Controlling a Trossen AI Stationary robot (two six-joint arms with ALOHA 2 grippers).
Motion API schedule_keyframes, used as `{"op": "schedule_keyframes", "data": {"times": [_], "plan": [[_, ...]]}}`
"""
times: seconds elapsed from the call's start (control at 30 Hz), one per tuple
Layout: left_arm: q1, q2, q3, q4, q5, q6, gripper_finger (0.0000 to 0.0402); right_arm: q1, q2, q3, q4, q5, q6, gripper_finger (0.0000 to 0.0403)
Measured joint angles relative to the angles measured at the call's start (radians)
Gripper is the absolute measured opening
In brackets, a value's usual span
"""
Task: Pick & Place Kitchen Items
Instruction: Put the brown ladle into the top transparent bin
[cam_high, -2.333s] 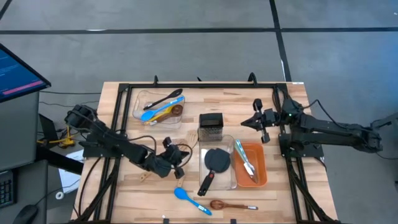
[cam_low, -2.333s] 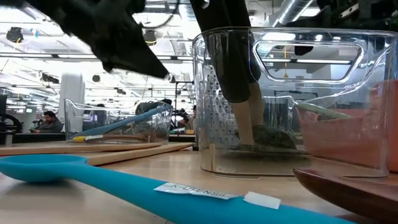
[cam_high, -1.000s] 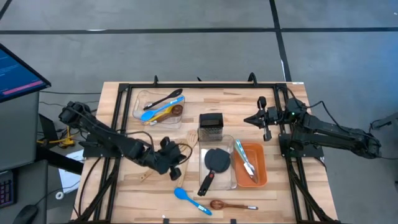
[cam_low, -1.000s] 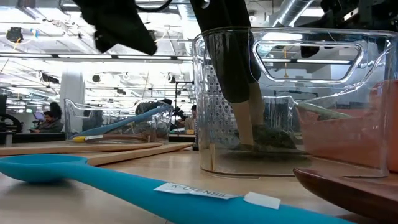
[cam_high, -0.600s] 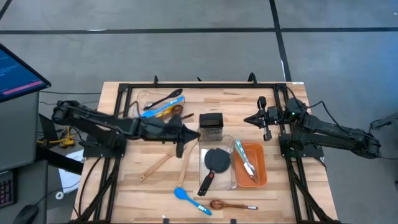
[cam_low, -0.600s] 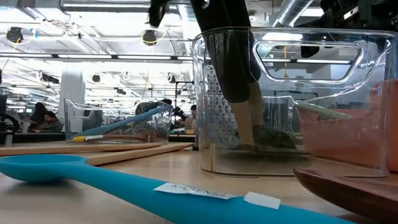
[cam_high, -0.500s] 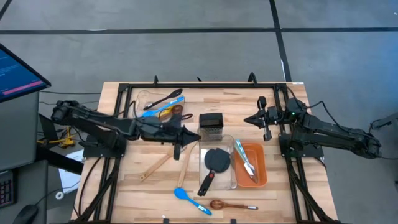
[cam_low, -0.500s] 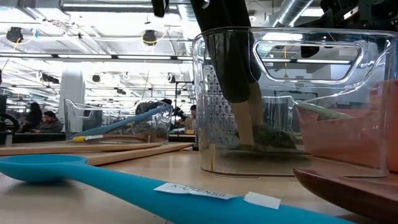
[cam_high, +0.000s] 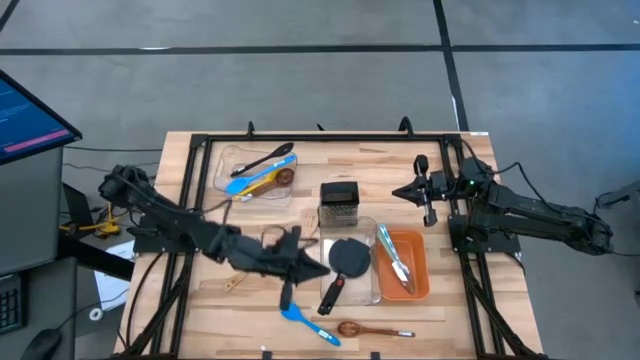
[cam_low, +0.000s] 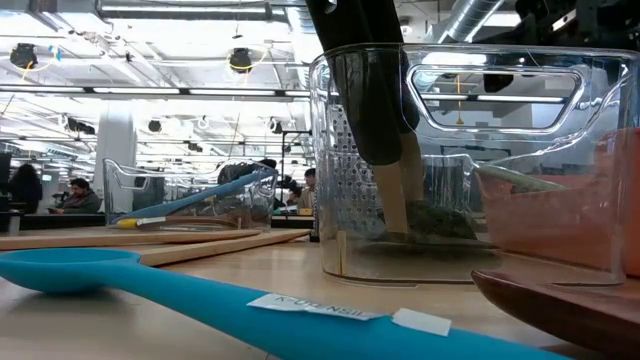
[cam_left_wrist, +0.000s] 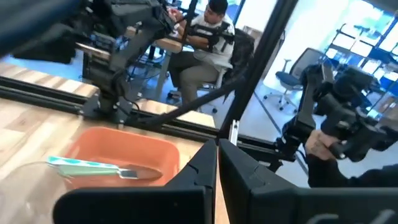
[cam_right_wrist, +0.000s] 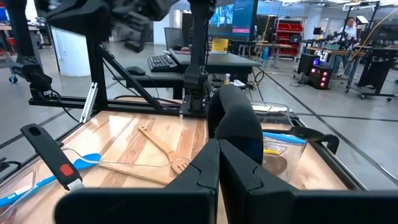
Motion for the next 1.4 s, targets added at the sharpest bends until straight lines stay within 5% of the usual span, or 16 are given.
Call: {"op": "schedule_keyframes", "data": {"times": [0.17,0.33,0.6,0.87,1.4], "plan": [[-0.061,0.086,0.047,-0.017,-0.097,-0.031,0.0003,0.001,0.000,0.000,0.008,0.000,0.002,0.0000],[-0.106,0.165,0.050,-0.031,-0.104,-0.255,0.0002,0.004,0.000,0.000,0.003,0.000,0.014,0.0000],[-0.105,0.227,0.049,-0.046,0.012,-0.369,0.0001,0.003,0.002,0.000,0.002,-0.003,0.054,0.0000],[-0.117,0.177,0.049,-0.448,0.074,-0.467,0.0001,0.000,0.005,0.001,0.009,0.001,0.043,0.0000],[-0.102,0.212,0.050,-0.829,-0.293,-0.527,0.0001,0.000,0.005,0.001,0.013,0.004,0.043,0.0000]]}}
